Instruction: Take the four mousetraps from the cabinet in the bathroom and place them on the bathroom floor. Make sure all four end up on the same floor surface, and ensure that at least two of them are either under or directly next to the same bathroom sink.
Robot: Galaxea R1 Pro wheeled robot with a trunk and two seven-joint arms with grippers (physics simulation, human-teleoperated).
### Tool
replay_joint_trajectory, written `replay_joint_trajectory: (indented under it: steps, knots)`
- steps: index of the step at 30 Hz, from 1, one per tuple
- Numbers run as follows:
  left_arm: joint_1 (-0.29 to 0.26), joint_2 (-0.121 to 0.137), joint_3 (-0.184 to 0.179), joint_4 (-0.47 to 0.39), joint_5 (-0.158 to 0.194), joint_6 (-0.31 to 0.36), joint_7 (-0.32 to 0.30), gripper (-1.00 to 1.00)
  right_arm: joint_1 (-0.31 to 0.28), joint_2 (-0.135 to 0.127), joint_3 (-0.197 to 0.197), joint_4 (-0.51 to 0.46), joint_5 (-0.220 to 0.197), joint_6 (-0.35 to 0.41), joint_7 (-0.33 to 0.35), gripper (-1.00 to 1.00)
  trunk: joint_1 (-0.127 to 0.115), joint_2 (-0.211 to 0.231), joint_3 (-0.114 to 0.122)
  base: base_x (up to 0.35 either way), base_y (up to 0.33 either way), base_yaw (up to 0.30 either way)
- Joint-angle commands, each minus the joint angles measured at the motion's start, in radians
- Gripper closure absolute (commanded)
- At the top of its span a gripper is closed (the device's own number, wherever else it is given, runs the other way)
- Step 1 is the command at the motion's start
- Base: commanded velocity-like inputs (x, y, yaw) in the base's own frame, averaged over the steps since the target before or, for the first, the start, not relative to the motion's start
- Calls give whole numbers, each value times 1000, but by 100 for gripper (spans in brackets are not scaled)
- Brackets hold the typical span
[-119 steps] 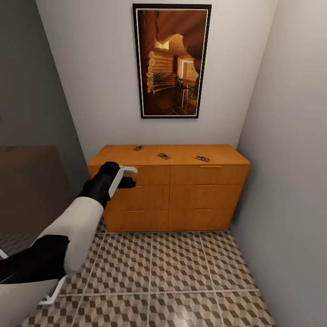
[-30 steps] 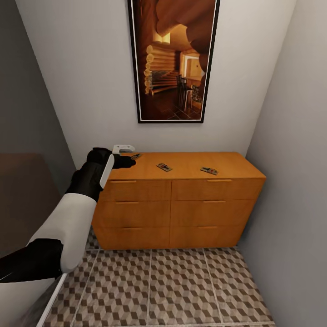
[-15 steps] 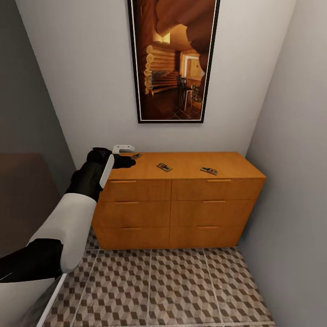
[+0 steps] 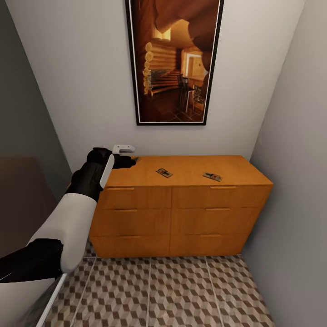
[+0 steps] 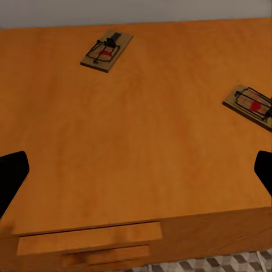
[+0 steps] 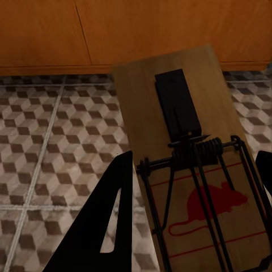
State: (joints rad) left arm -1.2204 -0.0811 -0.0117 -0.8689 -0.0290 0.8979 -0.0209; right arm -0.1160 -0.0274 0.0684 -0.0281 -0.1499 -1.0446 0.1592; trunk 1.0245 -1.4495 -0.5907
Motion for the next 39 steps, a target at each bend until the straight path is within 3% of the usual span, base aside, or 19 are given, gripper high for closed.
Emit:
replay_joint_trajectory:
  steps: [1,24,39]
  knots:
    - [-1,0,0,-1,-3,4,-2,-100,-1,0,7,0,-13,-3,10,100,0,0,-1,234,0,0]
    - [-1,0,-1,1,-3,4,-4,-100,-1,0,7,0,-13,-3,10,100,0,0,-1,40,0,0]
    - [-1,0,0,-1,-3,4,-4,-100,-1,-1,7,2,-13,-3,10,100,0,0,-1,206,0,0]
